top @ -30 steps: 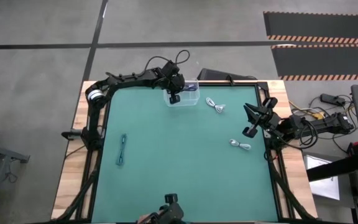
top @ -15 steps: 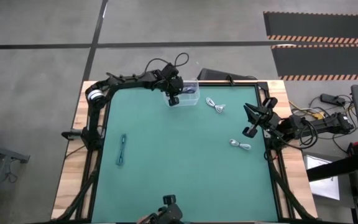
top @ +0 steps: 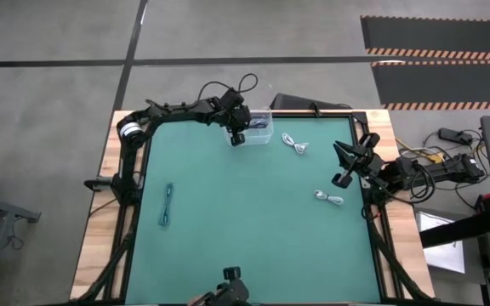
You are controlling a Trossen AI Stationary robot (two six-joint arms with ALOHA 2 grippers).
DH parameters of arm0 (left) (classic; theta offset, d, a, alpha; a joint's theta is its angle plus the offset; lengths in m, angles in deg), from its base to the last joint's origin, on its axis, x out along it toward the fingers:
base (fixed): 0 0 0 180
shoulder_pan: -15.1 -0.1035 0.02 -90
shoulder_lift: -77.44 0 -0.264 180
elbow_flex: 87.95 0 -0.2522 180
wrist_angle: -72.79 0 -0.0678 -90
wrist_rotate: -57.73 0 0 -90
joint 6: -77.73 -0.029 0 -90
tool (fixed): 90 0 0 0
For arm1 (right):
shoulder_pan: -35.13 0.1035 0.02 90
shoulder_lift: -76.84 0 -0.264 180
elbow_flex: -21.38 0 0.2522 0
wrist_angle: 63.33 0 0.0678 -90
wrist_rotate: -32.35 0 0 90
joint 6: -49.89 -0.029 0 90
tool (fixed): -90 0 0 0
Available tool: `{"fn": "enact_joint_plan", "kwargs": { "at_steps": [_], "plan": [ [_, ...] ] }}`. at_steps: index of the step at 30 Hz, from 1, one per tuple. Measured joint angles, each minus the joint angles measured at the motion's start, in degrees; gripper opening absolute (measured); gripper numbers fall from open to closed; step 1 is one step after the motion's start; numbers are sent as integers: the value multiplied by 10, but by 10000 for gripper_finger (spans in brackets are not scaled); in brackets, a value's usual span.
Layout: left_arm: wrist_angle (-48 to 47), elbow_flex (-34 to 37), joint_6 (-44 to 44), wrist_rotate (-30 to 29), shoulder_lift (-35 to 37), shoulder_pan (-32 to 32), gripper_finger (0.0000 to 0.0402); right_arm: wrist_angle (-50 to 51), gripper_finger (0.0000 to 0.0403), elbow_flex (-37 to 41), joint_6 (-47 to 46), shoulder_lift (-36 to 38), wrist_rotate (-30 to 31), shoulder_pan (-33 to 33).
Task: Pick and place USB-C Cables
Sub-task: Put the purple charger cable into the transparent bin
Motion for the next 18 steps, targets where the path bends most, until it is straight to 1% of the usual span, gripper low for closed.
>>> {"fn": "enact_joint_plan", "kwargs": {
  "at_steps": [6, 13, 18],
  "plan": [
    [27, 5, 14, 0, -2, 0, 11, 0, 31, 0, 0, 0, 0, 0],
    [32, 6, 14, 0, -11, 0, 11, 0, 31, 0, 0, 0, 0, 0],
    [27, 6, 15, 4, -29, 0, 11, 0, 31, 0, 0, 0, 0, 0]
  ]
}}
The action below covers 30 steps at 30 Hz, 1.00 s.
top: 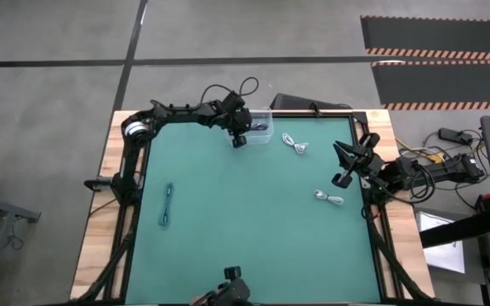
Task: Pick and place USB-C Cables
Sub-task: Put the purple charger cable into the transparent bin
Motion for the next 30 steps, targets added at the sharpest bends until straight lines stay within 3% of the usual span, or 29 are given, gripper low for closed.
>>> {"fn": "enact_joint_plan", "kwargs": {
  "at_steps": [30],
  "plan": [
    [4, 0, 13, 0, -7, -1, 21, 0, 31, 0, 1, 0, 0, 0]
  ]
}}
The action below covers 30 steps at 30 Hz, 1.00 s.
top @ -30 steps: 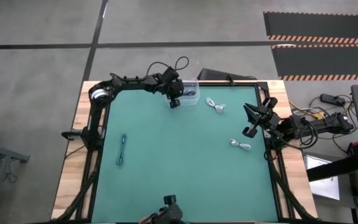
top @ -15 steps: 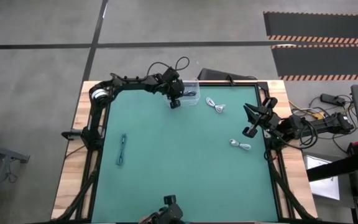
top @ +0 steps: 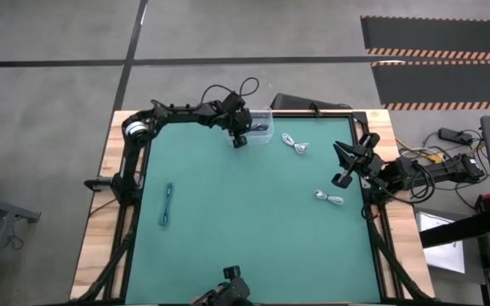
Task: Pick and place USB-C Cables
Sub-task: Put the purple charger cable into the transparent bin, then put the bottom right white charger cable into the transparent bin
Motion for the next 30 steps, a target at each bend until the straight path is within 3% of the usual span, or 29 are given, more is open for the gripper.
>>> {"fn": "enact_joint_plan", "kwargs": {
  "at_steps": [6, 17, 30],
  "plan": [
    [2, 0, 0, 0, 0, 0, 48, 0, 31, 0, 0, 0, 0, 0],
    [9, 1, -1, -7, 6, 0, 52, 1, 31, 0, 0, 0, 0, 0],
    [5, 1, 18, -6, 78, 8, 52, 2, 31, 0, 1, 0, 0, 0]
  ]
}}
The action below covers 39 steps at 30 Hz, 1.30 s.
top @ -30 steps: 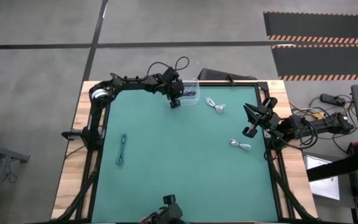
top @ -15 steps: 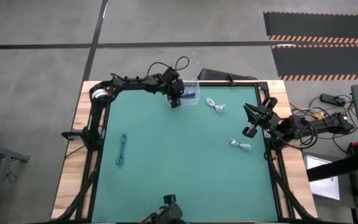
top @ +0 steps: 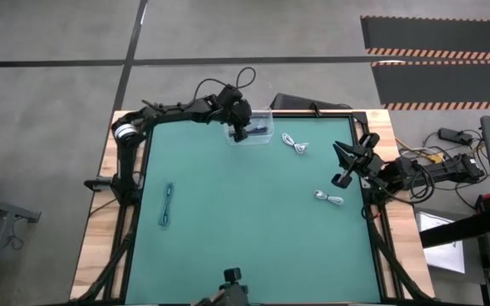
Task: Pick and place USB-C Cables
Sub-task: Put the bottom right white charger cable into the transparent bin
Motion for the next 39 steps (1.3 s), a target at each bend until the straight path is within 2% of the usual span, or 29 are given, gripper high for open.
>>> {"fn": "enact_joint_plan", "kwargs": {
  "at_steps": [9, 19, 25, 30, 34, 39],
  "plan": [
    [-10, 43, 88, 1, 107, 62, 52, 3, 31, 0, 0, 0, 0, 0],
    [27, 177, 137, -12, 229, 201, 52, 10, 31, 0, -11, 0, 0, 0],
    [105, 267, 149, -13, 276, 285, 52, 10, 31, 0, -37, 0, 0, 0],
    [227, 346, 148, -13, 301, 341, 52, 10, 31, 0, -73, -1, 0, 0],
    [284, 392, 148, -13, 316, 361, 52, 11, 31, 0, -117, -7, -1, 0],
    [291, 425, 148, -15, 337, 360, 52, 27, 31, 0, -208, -20, -25, 0]
  ]
}}
